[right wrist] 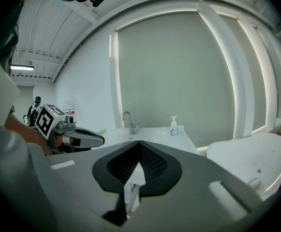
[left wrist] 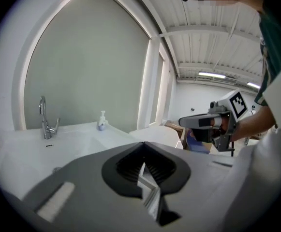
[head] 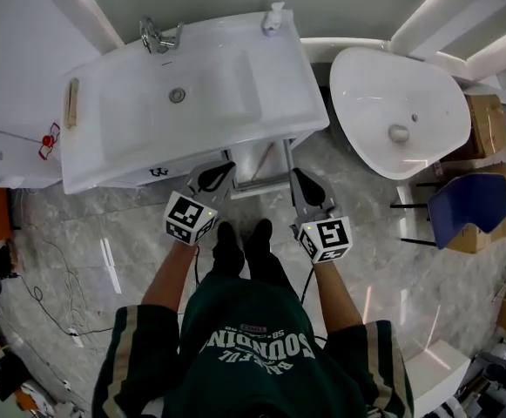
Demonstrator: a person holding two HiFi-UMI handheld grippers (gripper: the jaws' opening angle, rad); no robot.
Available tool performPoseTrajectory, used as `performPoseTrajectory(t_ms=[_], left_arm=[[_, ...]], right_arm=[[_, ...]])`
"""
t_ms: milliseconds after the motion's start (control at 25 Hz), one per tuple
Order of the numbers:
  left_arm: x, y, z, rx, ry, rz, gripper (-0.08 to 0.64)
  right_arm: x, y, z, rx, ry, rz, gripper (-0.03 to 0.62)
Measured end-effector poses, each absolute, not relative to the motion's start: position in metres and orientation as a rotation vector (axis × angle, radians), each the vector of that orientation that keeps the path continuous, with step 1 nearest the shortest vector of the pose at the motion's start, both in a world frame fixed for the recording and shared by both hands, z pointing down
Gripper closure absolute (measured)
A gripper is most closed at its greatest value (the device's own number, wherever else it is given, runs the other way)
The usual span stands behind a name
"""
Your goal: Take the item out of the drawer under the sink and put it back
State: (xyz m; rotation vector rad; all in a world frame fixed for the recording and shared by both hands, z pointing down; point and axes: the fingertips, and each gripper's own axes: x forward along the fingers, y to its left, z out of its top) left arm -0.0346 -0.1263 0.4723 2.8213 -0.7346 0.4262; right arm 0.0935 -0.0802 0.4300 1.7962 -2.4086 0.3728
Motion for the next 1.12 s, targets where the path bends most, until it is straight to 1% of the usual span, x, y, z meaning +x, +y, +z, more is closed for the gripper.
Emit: performPoseTrajectory(t_ms=[320,640,720,760,840,1120], left_arm=[[-0.004,-0.112,0.558,2.709,-0.63,0.58,0.511],[0.027,-0.111,0.617,2.643,-0.557,0.708,0.504],[0.033,-0.112,0.633,2.601,-0.552,0.732,0.455],[0.036,-0.113,0.642,2.571,-0.555,0.741,0.399],[0.04,-0.117,0.661,2.518,-0.579,0.768,0.348],[0.054,-0.127,0.725,2.445,-0.589,0.912,0.347]], right_arm=[[0.11,-0.063,0.494,1.757,-2.349,0.5,0.591],[0.113,-0.06,0.524,1.75,-2.337,0.549,0.591],[0.113,-0.06,0.528,1.739,-2.336,0.565,0.591],[0.115,-0.059,0.531,1.736,-2.334,0.576,0.591],[0.119,-0.056,0.54,1.739,-2.325,0.602,0.591],[0.135,-0.053,0.569,1.751,-2.292,0.665,0.591]])
